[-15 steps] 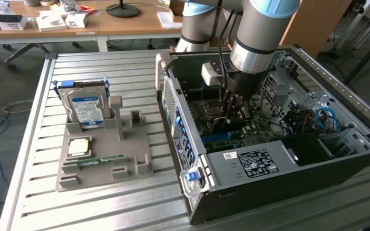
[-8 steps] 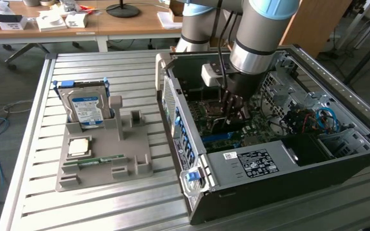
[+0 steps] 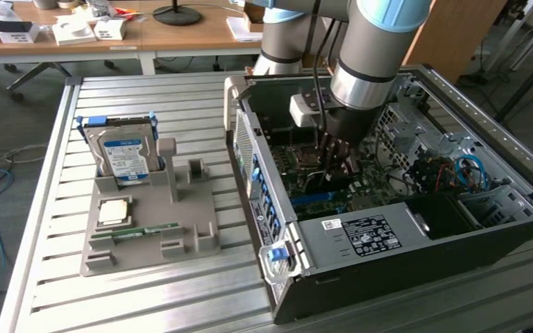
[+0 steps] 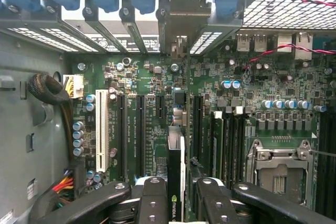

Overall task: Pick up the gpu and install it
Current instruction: 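Insert the gpu into the slot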

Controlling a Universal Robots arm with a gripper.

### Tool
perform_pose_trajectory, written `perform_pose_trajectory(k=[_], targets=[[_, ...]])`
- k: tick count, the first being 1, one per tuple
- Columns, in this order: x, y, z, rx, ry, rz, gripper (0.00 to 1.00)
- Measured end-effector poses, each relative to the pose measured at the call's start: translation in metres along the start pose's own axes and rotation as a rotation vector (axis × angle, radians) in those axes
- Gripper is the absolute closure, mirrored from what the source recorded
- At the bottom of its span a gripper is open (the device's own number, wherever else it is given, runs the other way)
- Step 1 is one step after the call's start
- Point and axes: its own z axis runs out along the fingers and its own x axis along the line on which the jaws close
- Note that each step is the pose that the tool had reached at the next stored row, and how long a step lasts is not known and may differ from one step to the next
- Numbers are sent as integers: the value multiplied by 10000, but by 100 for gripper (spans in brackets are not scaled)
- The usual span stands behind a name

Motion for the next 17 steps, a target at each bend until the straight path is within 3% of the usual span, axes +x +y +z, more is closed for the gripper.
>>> perform_pose_trajectory(k=[17], targets=[[0,-1,44,3,-7,0,74]])
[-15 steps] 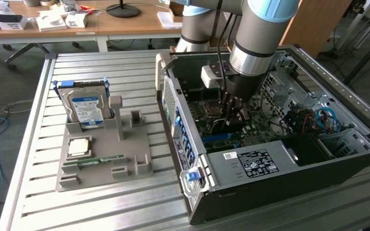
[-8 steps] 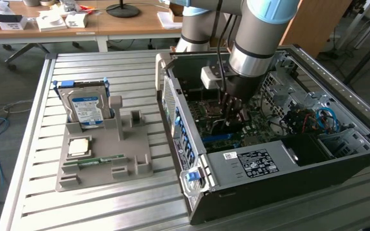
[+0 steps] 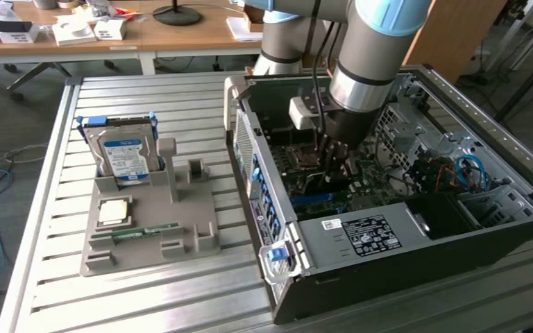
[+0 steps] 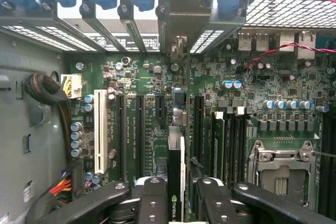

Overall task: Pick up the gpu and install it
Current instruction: 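Insert the gpu into the slot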

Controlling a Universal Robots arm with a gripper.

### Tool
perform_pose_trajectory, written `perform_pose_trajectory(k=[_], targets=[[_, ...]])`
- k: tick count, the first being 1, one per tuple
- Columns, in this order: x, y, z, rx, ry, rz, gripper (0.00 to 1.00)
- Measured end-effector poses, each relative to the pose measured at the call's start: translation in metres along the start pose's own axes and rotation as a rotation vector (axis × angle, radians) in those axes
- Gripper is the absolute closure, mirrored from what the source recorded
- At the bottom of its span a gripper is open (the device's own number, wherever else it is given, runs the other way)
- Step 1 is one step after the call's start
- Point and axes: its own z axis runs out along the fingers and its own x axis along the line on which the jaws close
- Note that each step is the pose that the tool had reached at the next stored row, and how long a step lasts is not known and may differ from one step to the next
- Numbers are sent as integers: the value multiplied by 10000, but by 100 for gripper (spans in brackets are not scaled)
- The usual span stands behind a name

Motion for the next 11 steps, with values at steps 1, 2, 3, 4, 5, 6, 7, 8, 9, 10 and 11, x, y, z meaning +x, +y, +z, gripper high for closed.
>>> perform_pose_trajectory(k=[1,2,3,4,5,6,7,8,9,10,11], targets=[[1,0,3,-1,4,0,74],[1,0,7,-2,5,-1,74],[1,0,10,-3,5,-1,74],[1,0,14,-2,5,0,74],[1,1,18,-1,4,0,74],[1,1,18,-3,6,0,74],[1,1,18,-3,6,0,74],[1,0,19,-2,5,-5,74],[1,1,19,-1,5,-17,74],[1,0,19,-1,5,-19,74],[1,0,20,1,5,-23,74]])
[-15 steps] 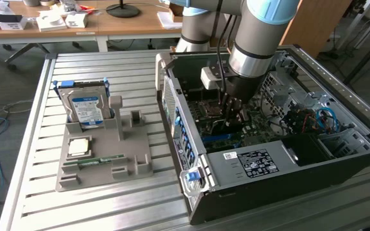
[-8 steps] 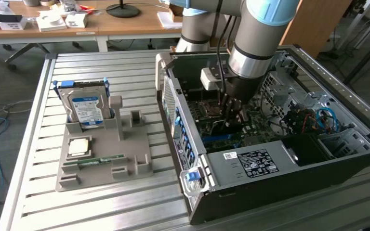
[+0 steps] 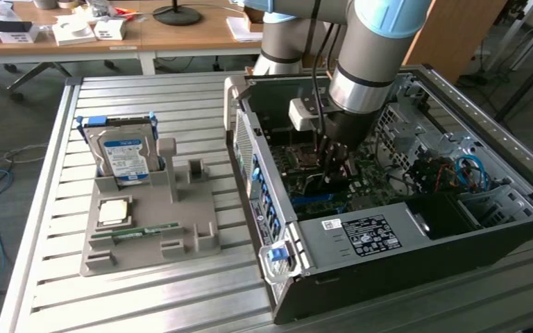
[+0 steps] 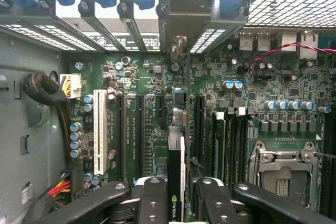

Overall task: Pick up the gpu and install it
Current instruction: 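Insert the gpu into the slot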

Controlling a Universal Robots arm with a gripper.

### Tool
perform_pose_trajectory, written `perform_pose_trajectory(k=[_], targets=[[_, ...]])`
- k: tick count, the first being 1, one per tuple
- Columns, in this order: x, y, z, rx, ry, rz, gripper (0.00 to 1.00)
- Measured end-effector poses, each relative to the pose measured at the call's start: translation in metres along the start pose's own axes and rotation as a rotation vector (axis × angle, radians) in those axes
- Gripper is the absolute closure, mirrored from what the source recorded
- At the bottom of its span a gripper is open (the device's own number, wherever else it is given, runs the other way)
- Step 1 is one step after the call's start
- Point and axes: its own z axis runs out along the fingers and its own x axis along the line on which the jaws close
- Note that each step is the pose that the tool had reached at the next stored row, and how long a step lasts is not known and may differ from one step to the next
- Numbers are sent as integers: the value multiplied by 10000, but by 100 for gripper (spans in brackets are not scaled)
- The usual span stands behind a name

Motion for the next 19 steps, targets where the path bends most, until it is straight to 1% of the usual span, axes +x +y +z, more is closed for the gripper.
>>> perform_pose_trajectory(k=[10,17,19], targets=[[0,0,0,12,0,-93,74],[0,0,0,54,-10,-111,74],[-1,2,0,55,-10,-111,74]])
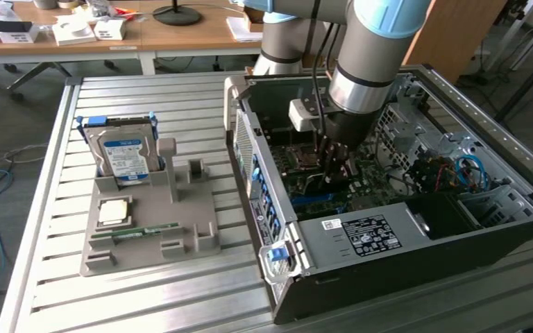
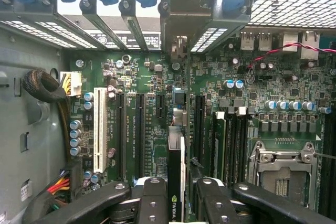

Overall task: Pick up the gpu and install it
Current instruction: 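Insert the gpu into the slot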

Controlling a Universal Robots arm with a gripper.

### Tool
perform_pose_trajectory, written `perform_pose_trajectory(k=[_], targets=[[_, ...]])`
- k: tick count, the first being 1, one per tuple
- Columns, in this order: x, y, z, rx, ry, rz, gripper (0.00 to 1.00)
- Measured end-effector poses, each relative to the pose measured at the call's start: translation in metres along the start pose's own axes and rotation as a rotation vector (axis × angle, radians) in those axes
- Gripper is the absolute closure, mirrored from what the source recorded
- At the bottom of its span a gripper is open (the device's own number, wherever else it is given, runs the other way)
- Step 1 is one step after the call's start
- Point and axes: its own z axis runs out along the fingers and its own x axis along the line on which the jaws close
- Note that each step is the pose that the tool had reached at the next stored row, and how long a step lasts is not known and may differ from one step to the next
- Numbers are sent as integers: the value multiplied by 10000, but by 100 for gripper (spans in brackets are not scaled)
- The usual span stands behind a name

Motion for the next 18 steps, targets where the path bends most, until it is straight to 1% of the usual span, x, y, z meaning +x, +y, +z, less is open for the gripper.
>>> perform_pose_trajectory(k=[18], targets=[[-1,8,20,7,1,0,74]])
